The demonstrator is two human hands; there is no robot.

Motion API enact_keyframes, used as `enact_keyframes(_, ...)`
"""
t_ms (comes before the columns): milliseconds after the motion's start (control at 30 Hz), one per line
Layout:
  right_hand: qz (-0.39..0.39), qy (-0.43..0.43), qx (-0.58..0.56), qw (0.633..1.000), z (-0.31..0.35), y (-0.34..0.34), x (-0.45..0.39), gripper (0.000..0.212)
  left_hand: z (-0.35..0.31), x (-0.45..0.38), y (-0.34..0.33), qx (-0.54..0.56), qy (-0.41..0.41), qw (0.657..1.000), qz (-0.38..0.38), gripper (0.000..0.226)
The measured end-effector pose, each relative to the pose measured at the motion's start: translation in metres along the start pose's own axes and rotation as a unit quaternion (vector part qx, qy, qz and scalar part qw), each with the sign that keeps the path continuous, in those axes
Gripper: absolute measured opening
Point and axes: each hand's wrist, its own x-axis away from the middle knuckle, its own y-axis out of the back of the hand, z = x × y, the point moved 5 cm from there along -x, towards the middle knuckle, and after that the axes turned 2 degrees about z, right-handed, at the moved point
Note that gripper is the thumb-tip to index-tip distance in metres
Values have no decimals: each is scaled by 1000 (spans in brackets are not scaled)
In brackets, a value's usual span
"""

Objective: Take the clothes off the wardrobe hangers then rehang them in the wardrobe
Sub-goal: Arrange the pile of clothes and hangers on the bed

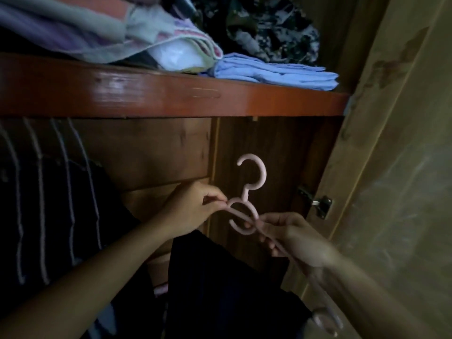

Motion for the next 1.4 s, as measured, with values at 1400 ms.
enact_keyframes(1400,-42,81,-26,996,89,-258,-223,23,41,119,131,-361,263,885,-134,36)
